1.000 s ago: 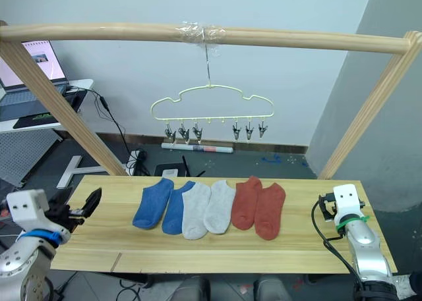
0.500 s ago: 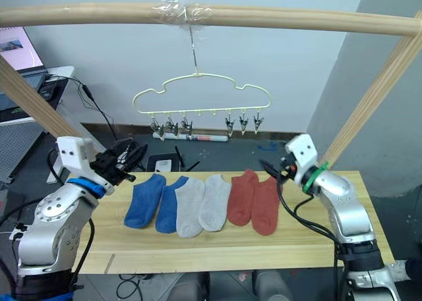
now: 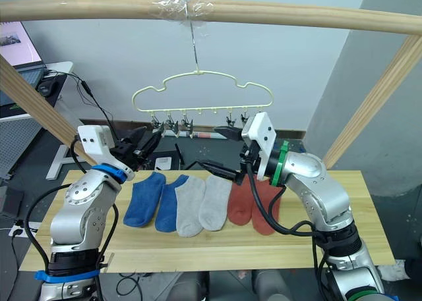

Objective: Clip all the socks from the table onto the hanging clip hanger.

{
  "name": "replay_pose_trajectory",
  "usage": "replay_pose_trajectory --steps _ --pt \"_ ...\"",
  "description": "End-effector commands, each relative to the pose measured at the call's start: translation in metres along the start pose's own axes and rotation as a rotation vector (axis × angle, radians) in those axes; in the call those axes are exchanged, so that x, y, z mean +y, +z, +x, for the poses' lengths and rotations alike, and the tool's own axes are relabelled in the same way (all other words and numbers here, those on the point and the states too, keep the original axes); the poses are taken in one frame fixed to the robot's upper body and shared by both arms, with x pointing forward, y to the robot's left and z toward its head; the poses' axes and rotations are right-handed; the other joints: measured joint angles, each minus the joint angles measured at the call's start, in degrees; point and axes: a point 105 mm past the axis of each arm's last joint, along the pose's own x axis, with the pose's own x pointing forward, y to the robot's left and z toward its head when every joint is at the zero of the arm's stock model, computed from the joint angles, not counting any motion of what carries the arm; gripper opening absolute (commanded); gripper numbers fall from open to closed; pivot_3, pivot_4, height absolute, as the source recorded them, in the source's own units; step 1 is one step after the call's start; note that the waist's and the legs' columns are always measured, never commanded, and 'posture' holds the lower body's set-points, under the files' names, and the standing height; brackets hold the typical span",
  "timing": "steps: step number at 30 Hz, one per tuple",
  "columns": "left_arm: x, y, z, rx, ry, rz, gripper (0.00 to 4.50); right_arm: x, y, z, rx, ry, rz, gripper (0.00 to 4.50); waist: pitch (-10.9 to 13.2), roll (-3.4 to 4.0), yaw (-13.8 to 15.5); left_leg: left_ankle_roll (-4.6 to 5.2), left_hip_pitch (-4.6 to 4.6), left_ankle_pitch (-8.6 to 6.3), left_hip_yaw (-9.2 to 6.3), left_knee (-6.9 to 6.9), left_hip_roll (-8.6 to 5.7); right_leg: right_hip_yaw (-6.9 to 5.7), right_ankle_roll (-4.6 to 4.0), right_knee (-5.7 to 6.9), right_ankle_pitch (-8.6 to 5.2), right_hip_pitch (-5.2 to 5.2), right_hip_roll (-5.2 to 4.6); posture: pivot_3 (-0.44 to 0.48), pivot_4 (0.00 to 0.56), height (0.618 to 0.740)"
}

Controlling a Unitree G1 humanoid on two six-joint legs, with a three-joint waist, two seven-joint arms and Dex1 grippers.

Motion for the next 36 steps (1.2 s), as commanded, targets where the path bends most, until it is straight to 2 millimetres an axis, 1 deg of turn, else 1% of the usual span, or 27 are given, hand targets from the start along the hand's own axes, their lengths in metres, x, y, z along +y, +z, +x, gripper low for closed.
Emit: replay_pose_trajectory --steps 1,12,22,36 --pt "0.000 0.014 0.004 -0.062 0.003 0.029 2.14 0.009 0.020 0.005 -0.061 0.052 -0.042 4.35 0.01 -0.01 -0.01 0.00 0.00 0.00 0.00 0.00 0.00 0.00 0.00 0.00 0.00 0.00 0.00 -0.155 0.226 0.740" --pt "0.004 0.020 0.016 -0.098 0.009 0.049 2.14 0.014 0.036 0.010 -0.102 0.079 -0.058 4.35 0.02 -0.01 -0.04 0.00 -0.01 0.00 -0.02 0.00 0.00 -0.05 0.00 0.00 0.00 -0.01 0.00 -0.164 0.217 0.740" --pt "0.000 0.023 0.022 -0.115 -0.006 0.042 2.14 0.015 0.039 0.010 -0.114 0.074 -0.041 4.35 0.02 -0.01 -0.07 0.00 -0.01 0.00 -0.02 0.02 0.00 -0.07 0.02 0.01 0.01 -0.01 0.01 -0.164 0.217 0.740" --pt "-0.004 0.019 0.024 -0.109 -0.011 0.015 2.14 0.009 0.038 0.011 -0.104 0.062 -0.049 4.35 0.02 -0.01 -0.12 0.00 -0.02 0.00 -0.05 0.02 0.00 -0.06 0.02 0.00 0.01 -0.01 0.00 -0.171 0.224 0.740"
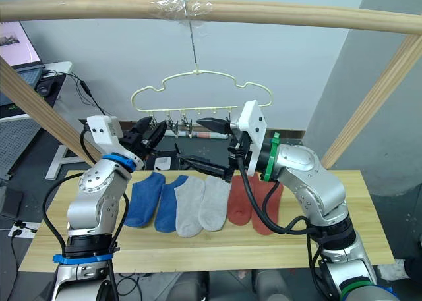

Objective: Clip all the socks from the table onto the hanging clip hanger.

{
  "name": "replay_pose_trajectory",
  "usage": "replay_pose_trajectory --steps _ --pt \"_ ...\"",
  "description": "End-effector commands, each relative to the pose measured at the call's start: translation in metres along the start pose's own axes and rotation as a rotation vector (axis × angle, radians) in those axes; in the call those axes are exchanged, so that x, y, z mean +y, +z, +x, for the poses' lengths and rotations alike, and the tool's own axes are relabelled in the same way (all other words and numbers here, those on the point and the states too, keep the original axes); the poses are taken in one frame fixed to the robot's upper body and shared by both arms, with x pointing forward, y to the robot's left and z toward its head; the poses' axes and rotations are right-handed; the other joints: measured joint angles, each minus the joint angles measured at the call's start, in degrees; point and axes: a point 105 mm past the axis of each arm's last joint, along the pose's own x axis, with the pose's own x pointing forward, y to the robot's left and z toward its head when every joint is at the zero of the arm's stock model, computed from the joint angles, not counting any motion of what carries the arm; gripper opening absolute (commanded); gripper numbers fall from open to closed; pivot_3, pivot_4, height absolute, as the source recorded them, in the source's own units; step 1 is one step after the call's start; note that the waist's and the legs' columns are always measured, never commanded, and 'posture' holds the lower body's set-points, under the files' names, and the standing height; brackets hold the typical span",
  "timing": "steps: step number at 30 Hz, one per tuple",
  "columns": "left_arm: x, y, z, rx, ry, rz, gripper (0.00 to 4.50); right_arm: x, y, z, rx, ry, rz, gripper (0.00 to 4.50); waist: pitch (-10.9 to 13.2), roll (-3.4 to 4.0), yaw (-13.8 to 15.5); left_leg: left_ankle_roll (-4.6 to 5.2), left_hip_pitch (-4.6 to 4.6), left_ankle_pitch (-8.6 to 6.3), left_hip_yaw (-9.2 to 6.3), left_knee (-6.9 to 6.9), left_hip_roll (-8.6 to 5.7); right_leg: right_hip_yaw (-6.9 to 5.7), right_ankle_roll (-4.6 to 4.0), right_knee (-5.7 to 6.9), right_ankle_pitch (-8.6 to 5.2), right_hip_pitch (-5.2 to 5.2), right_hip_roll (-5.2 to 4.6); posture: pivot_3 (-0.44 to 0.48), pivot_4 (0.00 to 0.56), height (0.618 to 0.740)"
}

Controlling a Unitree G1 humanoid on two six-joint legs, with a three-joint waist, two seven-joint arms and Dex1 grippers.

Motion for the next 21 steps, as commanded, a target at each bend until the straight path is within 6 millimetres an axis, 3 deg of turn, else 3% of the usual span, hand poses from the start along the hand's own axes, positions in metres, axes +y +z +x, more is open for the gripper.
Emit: replay_pose_trajectory --steps 1,14,17,21 --pt "-0.0017 0.0104 0.0029 -0.041 -0.005 0.012 2.14 0.0013 0.0123 -0.0006 -0.036 0.008 -0.044 4.35 0.00 0.00 0.00 0.00 0.00 0.00 0.00 0.00 0.00 0.00 0.00 0.00 0.00 0.00 0.00 -0.171 0.224 0.740" --pt "-0.0006 0.0106 0.0048 -0.046 -0.005 0.015 2.14 -0.0016 0.0148 -0.0017 -0.039 -0.003 -0.044 4.35 0.04 0.00 -0.02 0.00 0.00 0.00 -0.04 0.00 0.00 0.00 0.00 0.00 0.00 0.00 0.00 -0.174 0.231 0.740" --pt "-0.0028 0.0120 0.0054 -0.058 -0.017 0.008 1.59 -0.0029 0.0139 -0.0023 -0.037 -0.006 -0.044 4.35 0.06 0.00 -0.02 0.00 0.00 0.00 -0.05 0.00 0.00 0.00 0.00 0.00 0.00 0.00 0.00 -0.175 0.231 0.740" --pt "-0.0051 0.0149 0.0065 -0.072 -0.022 0.009 0.51 -0.0032 0.0130 -0.0031 -0.034 -0.011 -0.038 4.35 0.13 0.01 -0.02 0.00 0.00 0.00 -0.05 0.00 0.00 0.00 0.00 0.00 0.00 0.00 0.00 -0.174 0.234 0.740"
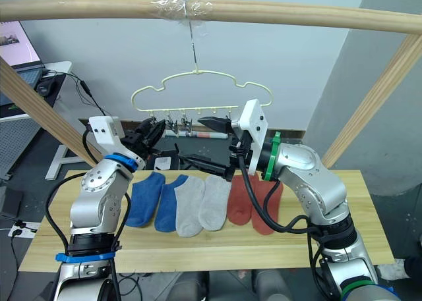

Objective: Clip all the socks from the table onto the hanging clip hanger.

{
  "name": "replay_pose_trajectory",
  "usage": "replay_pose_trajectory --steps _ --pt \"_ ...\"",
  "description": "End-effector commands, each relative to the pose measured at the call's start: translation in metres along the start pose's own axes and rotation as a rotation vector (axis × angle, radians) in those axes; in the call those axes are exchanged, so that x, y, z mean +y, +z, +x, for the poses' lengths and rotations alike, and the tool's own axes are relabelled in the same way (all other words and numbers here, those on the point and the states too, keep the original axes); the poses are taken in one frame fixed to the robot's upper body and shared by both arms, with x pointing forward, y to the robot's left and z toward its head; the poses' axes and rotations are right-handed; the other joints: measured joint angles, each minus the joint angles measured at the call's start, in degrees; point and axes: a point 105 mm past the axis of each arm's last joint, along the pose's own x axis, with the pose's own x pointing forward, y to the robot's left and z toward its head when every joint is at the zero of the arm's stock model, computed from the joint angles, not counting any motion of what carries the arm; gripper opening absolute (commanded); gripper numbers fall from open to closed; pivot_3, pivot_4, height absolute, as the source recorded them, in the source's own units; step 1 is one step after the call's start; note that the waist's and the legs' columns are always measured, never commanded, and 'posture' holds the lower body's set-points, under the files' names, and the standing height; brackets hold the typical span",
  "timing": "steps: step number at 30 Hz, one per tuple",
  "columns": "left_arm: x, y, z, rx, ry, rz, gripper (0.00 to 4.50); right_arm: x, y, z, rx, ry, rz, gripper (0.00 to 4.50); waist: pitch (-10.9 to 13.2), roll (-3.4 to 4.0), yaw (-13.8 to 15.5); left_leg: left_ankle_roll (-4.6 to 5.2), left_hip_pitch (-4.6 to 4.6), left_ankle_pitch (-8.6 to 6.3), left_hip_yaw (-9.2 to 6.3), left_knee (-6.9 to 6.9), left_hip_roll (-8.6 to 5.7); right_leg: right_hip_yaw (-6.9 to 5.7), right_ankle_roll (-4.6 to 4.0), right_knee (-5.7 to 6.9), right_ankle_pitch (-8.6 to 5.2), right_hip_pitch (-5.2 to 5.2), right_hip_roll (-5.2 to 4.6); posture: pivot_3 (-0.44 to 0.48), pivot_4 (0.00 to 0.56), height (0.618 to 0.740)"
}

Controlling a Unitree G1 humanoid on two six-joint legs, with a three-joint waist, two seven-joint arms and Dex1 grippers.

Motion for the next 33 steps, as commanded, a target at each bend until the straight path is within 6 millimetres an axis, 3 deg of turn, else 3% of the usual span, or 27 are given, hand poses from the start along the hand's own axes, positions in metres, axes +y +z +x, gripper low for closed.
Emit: replay_pose_trajectory --steps 1,3,10,13,17,22,29,33 --pt "-0.004 0.016 0.004 -0.062 -0.019 0.021 0.29 -0.002 0.012 -0.002 -0.036 -0.007 -0.033 4.35 0.07 0.02 -0.01 0.00 0.00 0.00 0.00 0.00 0.00 0.00 0.00 0.00 0.00 0.00 0.00 -0.174 0.234 0.740" --pt "-0.004 0.016 0.004 -0.062 -0.018 0.022 0.01 -0.002 0.012 -0.002 -0.038 -0.010 -0.029 4.35 0.16 0.00 -0.01 0.00 0.00 0.00 0.00 0.00 0.00 0.00 0.00 0.00 0.00 0.00 0.00 -0.174 0.234 0.740" --pt "0.000 0.017 0.003 -0.054 -0.011 0.035 0.01 -0.006 0.008 -0.004 -0.018 -0.035 -0.021 4.35 0.36 -0.04 -0.01 0.00 0.00 0.00 -0.03 0.00 0.00 0.00 0.00 0.00 0.00 0.00 0.00 -0.172 0.235 0.740" --pt "0.003 0.016 0.002 -0.046 0.006 0.041 0.01 -0.021 -0.027 -0.016 0.133 -0.157 -0.031 4.35 0.37 -0.05 0.10 0.00 -0.01 0.00 -0.03 0.00 0.00 -0.01 0.00 -0.01 0.00 0.01 0.00 -0.163 0.237 0.740" --pt "0.006 0.014 -0.005 -0.030 0.011 0.043 0.01 -0.041 -0.110 -0.063 0.453 -0.429 0.001 4.35 0.38 -0.09 0.31 0.00 -0.02 0.00 -0.01 0.00 -0.03 0.01 0.00 -0.06 0.00 0.05 -0.04 -0.146 0.242 0.740" --pt "0.008 0.011 -0.011 -0.016 0.027 0.038 0.01 -0.038 -0.170 -0.097 0.642 -0.642 0.127 4.35 0.69 -0.07 -0.32 -0.01 0.01 0.00 0.08 -0.01 0.01 0.11 0.00 0.04 0.00 -0.07 -0.01 -0.138 0.246 0.740" --pt "0.008 0.009 -0.013 -0.007 0.030 0.040 0.01 -0.029 -0.212 -0.099 0.721 -0.803 0.318 4.35 0.70 -0.05 -0.46 -0.02 0.03 0.01 0.09 -0.01 0.03 0.11 0.01 0.11 0.01 -0.05 0.04 -0.138 0.245 0.740" --pt "0.010 0.010 -0.012 -0.009 0.033 0.041 0.01 -0.040 -0.221 -0.110 0.790 -0.882 0.190 4.35 0.70 -0.05 -0.28 -0.02 0.02 0.01 0.09 -0.01 -0.05 0.13 0.09 0.02 0.05 -0.05 -0.03 -0.138 0.245 0.740"
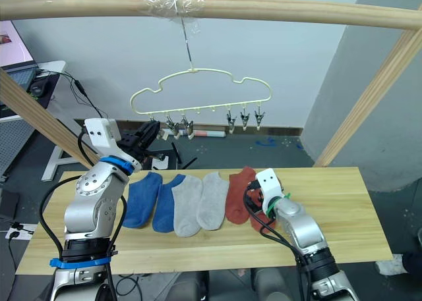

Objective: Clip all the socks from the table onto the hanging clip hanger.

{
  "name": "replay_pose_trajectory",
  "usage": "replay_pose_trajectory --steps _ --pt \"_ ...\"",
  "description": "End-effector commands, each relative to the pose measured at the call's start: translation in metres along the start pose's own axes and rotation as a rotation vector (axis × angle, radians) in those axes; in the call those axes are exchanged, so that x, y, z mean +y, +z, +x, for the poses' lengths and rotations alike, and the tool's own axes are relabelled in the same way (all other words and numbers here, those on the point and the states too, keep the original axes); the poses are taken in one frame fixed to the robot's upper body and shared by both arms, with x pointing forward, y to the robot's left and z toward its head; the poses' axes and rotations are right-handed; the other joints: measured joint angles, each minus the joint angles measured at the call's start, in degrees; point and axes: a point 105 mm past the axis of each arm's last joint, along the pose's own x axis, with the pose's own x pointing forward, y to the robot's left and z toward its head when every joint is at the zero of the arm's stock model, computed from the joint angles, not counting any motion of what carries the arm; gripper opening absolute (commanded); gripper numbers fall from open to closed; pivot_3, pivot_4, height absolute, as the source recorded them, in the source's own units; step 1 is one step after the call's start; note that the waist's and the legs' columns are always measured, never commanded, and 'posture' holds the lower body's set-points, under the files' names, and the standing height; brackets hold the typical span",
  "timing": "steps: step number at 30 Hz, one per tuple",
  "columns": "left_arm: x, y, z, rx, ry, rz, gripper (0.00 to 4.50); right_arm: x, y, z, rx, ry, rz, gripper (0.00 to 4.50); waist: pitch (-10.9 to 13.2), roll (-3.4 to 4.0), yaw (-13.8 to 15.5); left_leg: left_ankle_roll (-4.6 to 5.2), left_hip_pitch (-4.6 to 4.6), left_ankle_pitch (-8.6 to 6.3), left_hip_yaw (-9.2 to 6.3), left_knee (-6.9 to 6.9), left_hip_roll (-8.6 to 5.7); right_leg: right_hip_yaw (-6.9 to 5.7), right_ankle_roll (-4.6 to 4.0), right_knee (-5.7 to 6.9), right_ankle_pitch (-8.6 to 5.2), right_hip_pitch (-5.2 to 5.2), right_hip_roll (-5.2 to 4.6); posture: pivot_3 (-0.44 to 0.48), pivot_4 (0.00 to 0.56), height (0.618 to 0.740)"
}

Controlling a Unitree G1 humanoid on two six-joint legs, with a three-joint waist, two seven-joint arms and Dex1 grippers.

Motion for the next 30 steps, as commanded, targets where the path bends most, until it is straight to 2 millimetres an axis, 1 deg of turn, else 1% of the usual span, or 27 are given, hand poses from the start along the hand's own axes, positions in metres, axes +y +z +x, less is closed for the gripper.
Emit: replay_pose_trajectory --steps 1,6,10,14,21,23,26,30 --pt "0.006 0.009 -0.003 -0.025 0.023 0.019 0.01 -0.019 0.007 0.000 -0.040 -0.112 -0.060 4.35 0.00 0.00 0.07 0.00 0.00 0.00 0.01 0.00 -0.02 0.02 0.01 -0.01 0.01 -0.01 -0.02 -0.128 0.245 0.740" --pt "0.007 0.008 -0.006 -0.021 0.030 0.020 0.01 -0.022 0.014 -0.003 -0.073 -0.114 -0.011 4.35 0.00 0.00 -0.03 0.00 0.00 0.00 0.12 -0.02 0.09 0.00 0.02 0.00 0.01 -0.03 0.08 -0.128 0.245 0.740" --pt "0.006 0.008 -0.006 -0.020 0.030 0.018 0.01 -0.026 0.010 -0.004 -0.060 -0.130 0.014 4.35 0.00 0.00 -0.01 0.00 0.00 0.00 0.17 -0.02 0.06 0.03 0.02 0.00 0.01 -0.02 0.05 -0.130 0.247 0.740" --pt "0.005 0.009 -0.004 -0.023 0.028 0.019 0.01 -0.032 0.002 -0.003 -0.024 -0.167 -0.012 4.35 0.00 0.00 -0.01 0.00 0.00 0.00 0.20 -0.02 0.04 0.04 0.02 0.00 0.01 -0.03 0.03 -0.130 0.247 0.740" --pt "0.006 0.009 -0.004 -0.022 0.029 0.021 0.01 -0.028 -0.019 0.004 0.050 -0.151 -0.015 4.35 0.00 0.00 -0.05 0.00 0.03 0.00 0.22 -0.02 0.05 0.05 0.03 0.00 0.01 -0.02 0.04 -0.130 0.244 0.740" --pt "0.006 0.009 -0.004 -0.022 0.029 0.021 0.01 -0.026 -0.024 0.005 0.073 -0.139 0.022 4.35 0.00 0.00 -0.05 0.00 0.05 0.00 0.22 -0.02 0.05 0.05 0.03 0.00 0.02 0.00 0.04 -0.130 0.244 0.740" --pt "0.007 0.009 -0.005 -0.020 0.030 0.023 0.00 -0.023 -0.029 0.006 0.090 -0.121 0.053 3.79 0.00 -0.01 -0.05 0.00 0.06 0.00 0.20 -0.02 0.06 0.04 0.03 0.01 0.02 0.01 0.05 -0.124 0.244 0.740" --pt "0.009 0.009 -0.006 -0.019 0.039 0.022 0.00 -0.024 -0.037 0.005 0.113 -0.109 0.076 2.50 0.00 -0.01 0.03 0.00 0.06 0.00 0.20 -0.01 0.05 0.04 0.04 0.00 0.03 0.03 0.04 -0.124 0.244 0.740"
